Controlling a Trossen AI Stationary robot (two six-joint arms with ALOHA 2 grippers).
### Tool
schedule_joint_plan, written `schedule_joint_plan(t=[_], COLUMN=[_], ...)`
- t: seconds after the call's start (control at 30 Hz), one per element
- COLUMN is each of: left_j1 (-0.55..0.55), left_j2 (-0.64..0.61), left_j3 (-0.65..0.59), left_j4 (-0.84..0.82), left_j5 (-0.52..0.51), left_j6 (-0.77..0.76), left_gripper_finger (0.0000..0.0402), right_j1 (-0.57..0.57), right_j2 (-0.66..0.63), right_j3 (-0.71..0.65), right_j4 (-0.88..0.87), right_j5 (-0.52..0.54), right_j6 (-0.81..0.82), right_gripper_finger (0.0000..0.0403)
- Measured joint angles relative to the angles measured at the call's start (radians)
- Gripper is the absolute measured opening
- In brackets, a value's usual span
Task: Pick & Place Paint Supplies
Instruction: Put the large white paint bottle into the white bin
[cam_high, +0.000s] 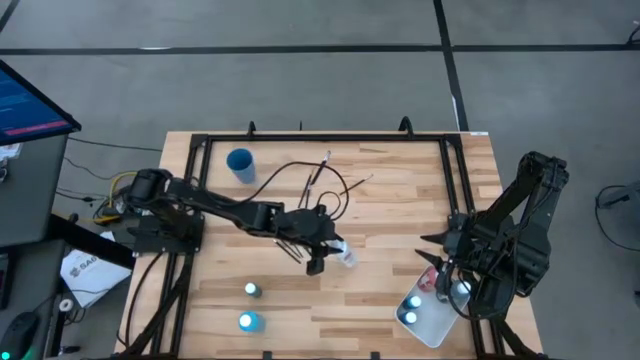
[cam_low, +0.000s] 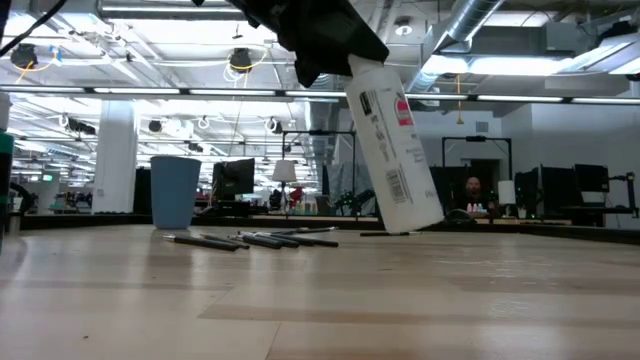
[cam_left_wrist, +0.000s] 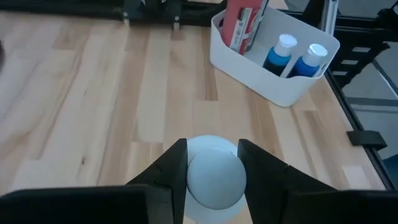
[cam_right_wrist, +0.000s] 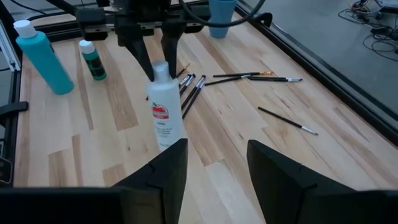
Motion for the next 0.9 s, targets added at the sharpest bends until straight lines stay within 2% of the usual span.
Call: schedule_joint_plan(t=[0.1, 0.6, 0.9], left_j1=[0.000, -0.001, -0.001], left_j2=[0.007, 0.006, 0.002], left_j3=[0.000, 0.000, 0.002], left_j4=[-0.007, -0.050, -0.037], left_j5=[0.033, 0.037, 0.034], left_j6=[-0.007, -0.012, -0.012], left_gripper_finger=[0.0108, 0.0109, 0.0161], right_j1=[0.000, 0.000, 0.001], right_j2=[0.000, 0.000, 0.000], right_j3=[0.000, 0.000, 0.000], right_j4=[0.003, 0.020, 0.035], right_j5=[-0.010, -0.015, -0.016], right_j6=[0.000, 0.000, -0.001], right_gripper_finger=[0.0159, 0.0159, 0.0159])
